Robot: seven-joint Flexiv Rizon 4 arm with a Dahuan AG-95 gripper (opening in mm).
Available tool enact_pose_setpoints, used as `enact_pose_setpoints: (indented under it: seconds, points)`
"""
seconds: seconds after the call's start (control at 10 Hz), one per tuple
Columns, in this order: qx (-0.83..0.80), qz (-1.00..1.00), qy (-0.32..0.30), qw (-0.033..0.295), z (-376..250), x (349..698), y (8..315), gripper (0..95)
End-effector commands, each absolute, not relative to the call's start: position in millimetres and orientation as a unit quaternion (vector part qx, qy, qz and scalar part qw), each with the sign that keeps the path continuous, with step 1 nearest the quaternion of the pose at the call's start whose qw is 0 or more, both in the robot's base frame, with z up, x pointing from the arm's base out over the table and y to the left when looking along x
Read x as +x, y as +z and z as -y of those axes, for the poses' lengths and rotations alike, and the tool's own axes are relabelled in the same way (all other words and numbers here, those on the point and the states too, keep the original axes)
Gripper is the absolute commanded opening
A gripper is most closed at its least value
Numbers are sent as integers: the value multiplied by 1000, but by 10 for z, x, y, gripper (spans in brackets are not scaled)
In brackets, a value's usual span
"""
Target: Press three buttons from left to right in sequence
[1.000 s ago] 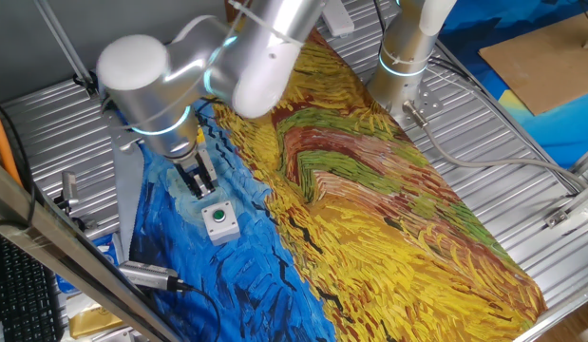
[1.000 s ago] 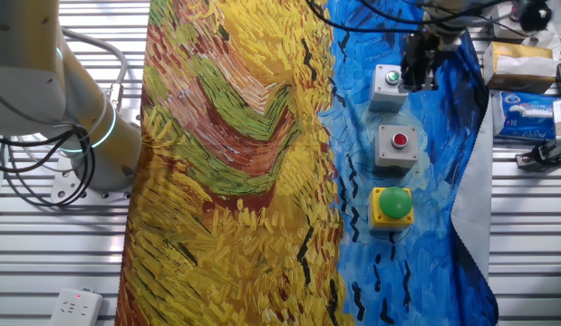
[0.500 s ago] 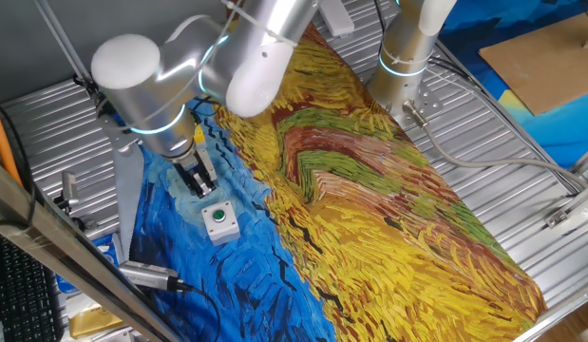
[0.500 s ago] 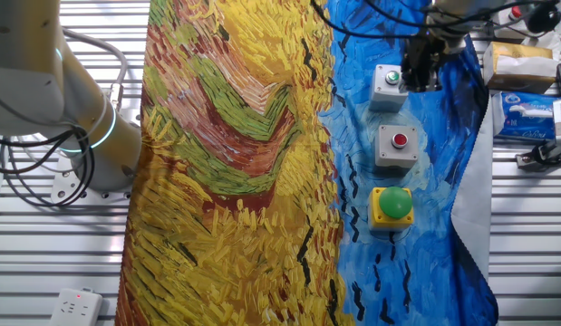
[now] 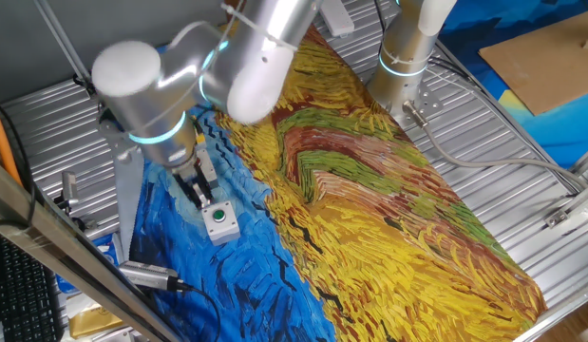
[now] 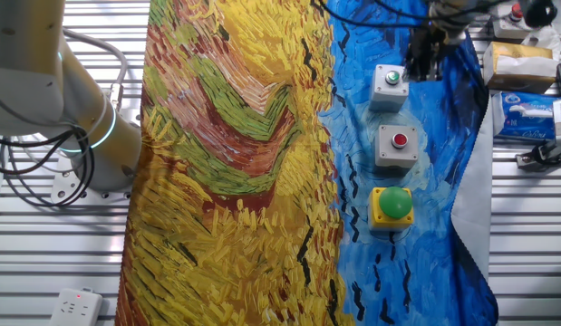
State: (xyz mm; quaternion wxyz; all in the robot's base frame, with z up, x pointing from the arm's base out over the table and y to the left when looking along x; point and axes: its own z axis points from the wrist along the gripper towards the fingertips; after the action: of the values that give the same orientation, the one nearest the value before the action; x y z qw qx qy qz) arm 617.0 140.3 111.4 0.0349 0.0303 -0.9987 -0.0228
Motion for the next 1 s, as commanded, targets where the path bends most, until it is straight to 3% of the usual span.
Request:
enact_pose_setpoints:
  seconds: [0.1, 1.0]
  points:
    - [27, 999, -23, 36, -1429, 6159, 1120, 0]
    - [32, 999, -23, 35, -1463, 6100, 944, 0]
